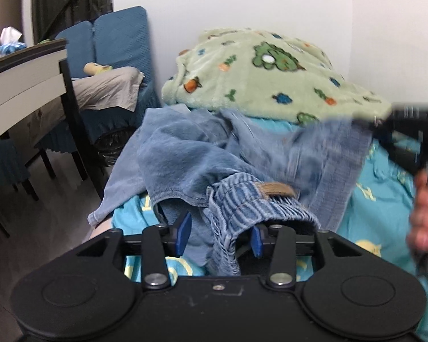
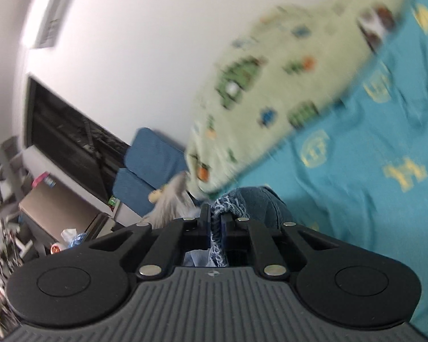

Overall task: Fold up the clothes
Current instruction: 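Grasp the jeans waistband with the right gripper beside the left gripper, then lift the waistband with both grippers and spread the jeans out flat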

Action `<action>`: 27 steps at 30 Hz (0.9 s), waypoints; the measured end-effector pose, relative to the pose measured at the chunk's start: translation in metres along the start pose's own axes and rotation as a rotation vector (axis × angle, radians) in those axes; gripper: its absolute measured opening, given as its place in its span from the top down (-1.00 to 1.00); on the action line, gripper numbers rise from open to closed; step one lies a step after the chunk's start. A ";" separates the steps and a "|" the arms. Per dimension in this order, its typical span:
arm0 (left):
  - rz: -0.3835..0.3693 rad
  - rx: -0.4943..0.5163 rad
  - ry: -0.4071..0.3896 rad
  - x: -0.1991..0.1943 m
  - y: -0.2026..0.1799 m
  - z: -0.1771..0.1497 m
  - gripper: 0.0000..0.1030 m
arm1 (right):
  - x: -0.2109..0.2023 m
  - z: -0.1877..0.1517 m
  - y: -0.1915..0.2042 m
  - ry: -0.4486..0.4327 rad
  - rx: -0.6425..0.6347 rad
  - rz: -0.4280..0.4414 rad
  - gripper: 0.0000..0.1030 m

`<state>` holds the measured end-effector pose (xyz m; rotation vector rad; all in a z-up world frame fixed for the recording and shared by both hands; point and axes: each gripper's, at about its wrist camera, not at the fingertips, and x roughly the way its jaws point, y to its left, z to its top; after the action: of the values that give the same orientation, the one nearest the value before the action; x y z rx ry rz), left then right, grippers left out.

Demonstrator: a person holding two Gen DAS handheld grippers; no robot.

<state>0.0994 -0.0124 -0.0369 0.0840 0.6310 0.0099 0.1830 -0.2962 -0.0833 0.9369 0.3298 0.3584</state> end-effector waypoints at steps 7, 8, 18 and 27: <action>0.013 0.071 0.035 0.009 -0.009 -0.010 0.17 | 0.019 -0.005 -0.037 0.074 0.061 -0.128 0.85; 0.015 0.084 0.037 0.010 -0.011 -0.010 0.17 | 0.021 -0.007 -0.046 0.093 0.079 -0.151 0.85; 0.032 0.228 -0.023 -0.011 -0.034 -0.025 0.18 | 0.014 -0.012 -0.075 0.105 0.216 -0.194 0.32; 0.076 0.332 -0.026 0.007 -0.054 -0.032 0.24 | 0.013 -0.011 -0.077 0.111 0.258 -0.182 0.12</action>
<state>0.0858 -0.0633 -0.0713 0.4288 0.5988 -0.0230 0.2018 -0.3240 -0.1547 1.1317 0.5690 0.2034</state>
